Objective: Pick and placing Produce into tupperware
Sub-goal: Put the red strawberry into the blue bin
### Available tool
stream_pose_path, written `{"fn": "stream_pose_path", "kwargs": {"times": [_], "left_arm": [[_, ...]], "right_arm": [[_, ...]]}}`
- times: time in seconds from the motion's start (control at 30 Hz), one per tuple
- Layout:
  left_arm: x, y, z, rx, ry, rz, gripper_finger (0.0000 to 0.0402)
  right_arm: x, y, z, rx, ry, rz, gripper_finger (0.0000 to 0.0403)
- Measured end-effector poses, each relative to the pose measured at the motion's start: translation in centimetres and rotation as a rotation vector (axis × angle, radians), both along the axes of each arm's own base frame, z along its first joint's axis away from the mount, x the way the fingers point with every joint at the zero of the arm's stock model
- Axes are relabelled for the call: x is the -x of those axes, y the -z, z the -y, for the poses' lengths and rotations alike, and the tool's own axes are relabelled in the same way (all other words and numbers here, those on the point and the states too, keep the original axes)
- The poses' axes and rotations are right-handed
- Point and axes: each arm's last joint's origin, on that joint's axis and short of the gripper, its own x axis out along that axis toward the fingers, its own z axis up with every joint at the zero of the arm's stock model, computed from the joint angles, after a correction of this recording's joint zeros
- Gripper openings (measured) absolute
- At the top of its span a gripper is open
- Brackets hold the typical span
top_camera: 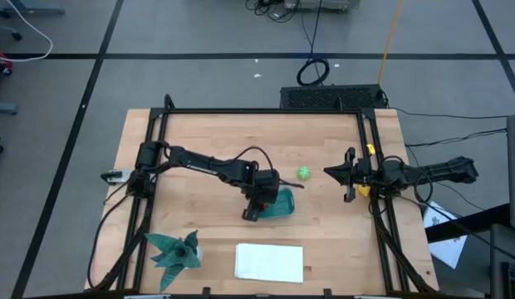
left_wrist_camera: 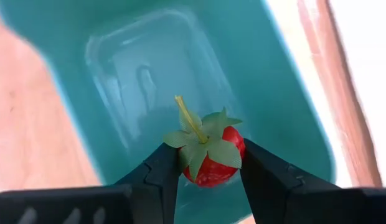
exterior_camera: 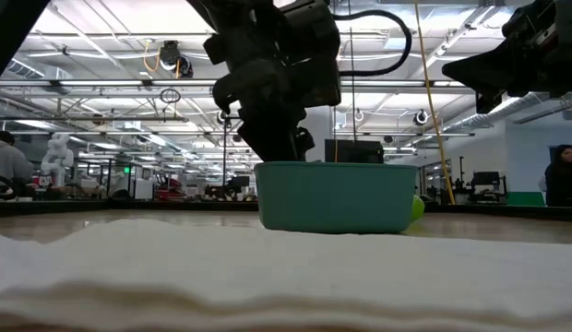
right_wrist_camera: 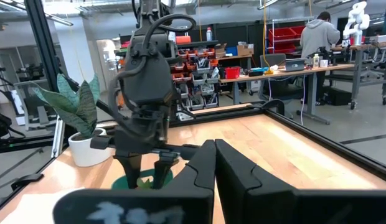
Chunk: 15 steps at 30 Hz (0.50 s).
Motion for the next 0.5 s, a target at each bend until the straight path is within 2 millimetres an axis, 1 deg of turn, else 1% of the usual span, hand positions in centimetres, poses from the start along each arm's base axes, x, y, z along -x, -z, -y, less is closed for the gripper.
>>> {"fn": "stream_pose_path", "kwargs": {"times": [0.2,0.4,0.5], "left_arm": [[-0.02,0.0,-0.74,0.019,-0.049,-0.011,0.014],[0.0,0.01,-0.88,0.008,-0.027,-0.006,0.014],[-0.12,0.45,-0.88,-0.007,-0.016,-0.01,0.014]], "right_arm": [[0.0,0.0,0.0,0.007,0.0,-0.001,0.0],[0.0,0.0,0.0,0.021,0.002,-0.003,0.0],[0.0,0.01,0.0,0.025,0.002,-0.004,0.0]]}}
